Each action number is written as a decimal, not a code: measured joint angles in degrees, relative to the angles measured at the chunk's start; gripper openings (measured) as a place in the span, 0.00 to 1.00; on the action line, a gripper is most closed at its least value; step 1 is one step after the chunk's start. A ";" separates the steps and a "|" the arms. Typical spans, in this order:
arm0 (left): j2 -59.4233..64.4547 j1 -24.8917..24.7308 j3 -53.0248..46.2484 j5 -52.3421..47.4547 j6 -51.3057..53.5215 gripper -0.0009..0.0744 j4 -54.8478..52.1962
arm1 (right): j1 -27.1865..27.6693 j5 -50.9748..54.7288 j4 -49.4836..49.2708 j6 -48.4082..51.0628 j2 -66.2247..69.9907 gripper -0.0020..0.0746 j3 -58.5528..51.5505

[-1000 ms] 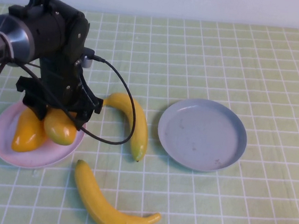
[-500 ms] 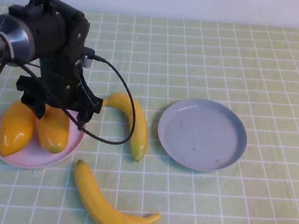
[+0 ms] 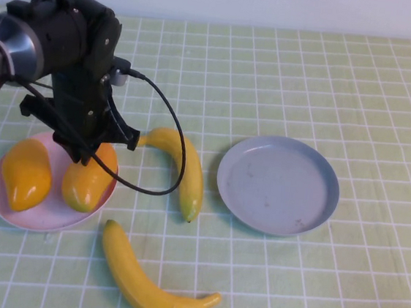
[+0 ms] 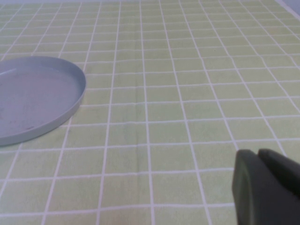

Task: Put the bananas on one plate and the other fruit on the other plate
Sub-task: Put another type of fruit in the right plate

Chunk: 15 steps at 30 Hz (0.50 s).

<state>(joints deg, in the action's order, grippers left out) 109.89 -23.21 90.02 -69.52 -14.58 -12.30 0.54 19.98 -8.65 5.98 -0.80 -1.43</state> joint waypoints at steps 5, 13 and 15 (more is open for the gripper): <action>-6.45 -0.59 -2.77 0.14 0.09 0.02 0.00 | 0.00 0.00 0.00 0.00 0.00 0.00 0.00; -26.04 -3.06 -16.55 8.68 -0.09 0.01 0.41 | 0.00 0.00 0.00 0.00 0.00 0.00 0.00; -30.77 -3.06 -22.12 10.70 -0.61 0.01 0.55 | 0.00 0.00 0.00 0.00 0.00 0.00 0.00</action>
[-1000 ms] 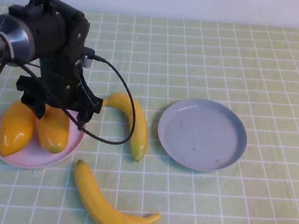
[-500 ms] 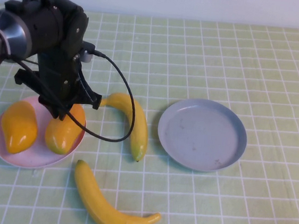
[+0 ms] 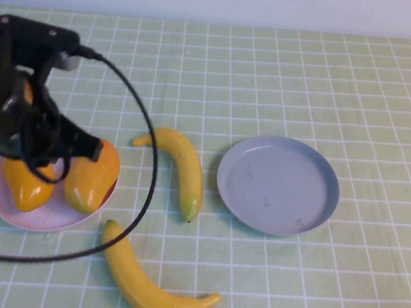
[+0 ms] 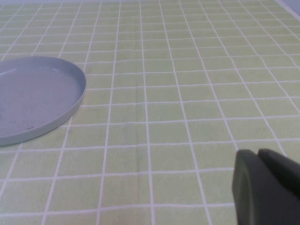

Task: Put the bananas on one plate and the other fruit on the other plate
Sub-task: Put another type of fruit in the right plate

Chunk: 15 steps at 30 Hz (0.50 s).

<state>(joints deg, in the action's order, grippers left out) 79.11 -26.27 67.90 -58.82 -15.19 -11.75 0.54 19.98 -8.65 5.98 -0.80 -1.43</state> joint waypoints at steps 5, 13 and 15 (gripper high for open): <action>-12.44 0.00 -15.56 9.70 -2.15 0.01 -0.94 | 0.00 0.00 0.00 0.00 0.00 0.00 0.00; -26.10 0.00 -35.70 24.81 -6.40 0.01 0.06 | 0.00 0.00 0.00 0.00 0.00 0.00 0.00; -29.37 0.00 -38.39 28.93 -6.80 0.01 1.86 | 0.00 0.00 0.00 0.00 0.00 0.00 0.00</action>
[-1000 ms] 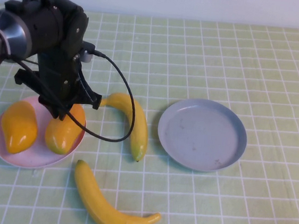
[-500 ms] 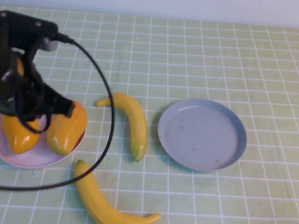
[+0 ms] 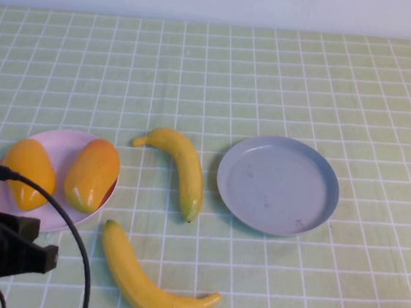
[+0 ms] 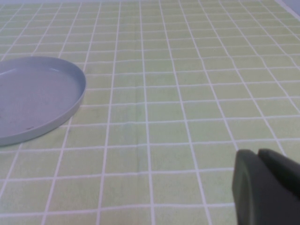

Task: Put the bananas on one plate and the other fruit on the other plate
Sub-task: Put another type of fruit in the right plate

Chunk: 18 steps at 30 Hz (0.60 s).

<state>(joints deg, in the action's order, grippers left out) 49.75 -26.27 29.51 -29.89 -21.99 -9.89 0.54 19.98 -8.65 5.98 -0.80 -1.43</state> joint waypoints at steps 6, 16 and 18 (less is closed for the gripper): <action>-7.20 0.00 -1.62 7.20 -0.28 0.01 0.62 | 0.00 0.00 0.00 0.00 0.00 0.00 0.00; -7.81 0.00 -1.84 8.62 0.48 0.01 -3.46 | 0.00 0.00 0.00 0.00 0.00 0.00 0.00; -8.21 0.00 -2.67 10.58 0.50 0.01 -4.34 | 0.00 0.00 0.00 0.00 0.00 0.00 0.00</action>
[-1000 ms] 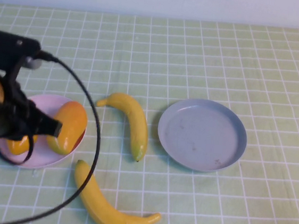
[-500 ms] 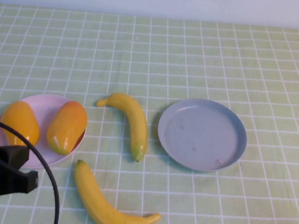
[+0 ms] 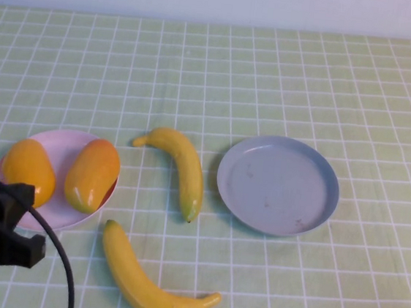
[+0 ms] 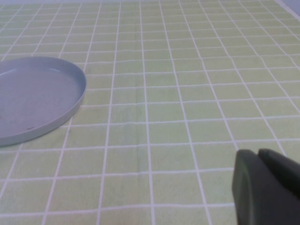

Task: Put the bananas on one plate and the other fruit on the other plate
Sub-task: Put another type of fruit in the right plate

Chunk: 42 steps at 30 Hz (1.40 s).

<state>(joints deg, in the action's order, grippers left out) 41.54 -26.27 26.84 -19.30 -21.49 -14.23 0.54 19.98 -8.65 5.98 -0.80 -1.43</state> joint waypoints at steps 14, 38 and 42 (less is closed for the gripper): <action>-30.91 17.44 -14.96 11.65 22.67 0.01 10.77 | 0.00 0.00 0.00 0.00 0.00 0.00 0.00; -42.10 21.55 -28.26 -0.81 17.05 0.01 9.53 | 0.00 0.00 0.00 0.00 0.00 0.00 0.00; -42.23 20.56 -28.26 -2.20 17.05 0.01 9.53 | 0.00 0.00 0.00 0.00 0.00 0.00 0.00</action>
<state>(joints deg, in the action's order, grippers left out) -0.69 -5.71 -1.42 -21.51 -4.44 -4.70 0.54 19.98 -8.65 5.98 -0.80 -1.43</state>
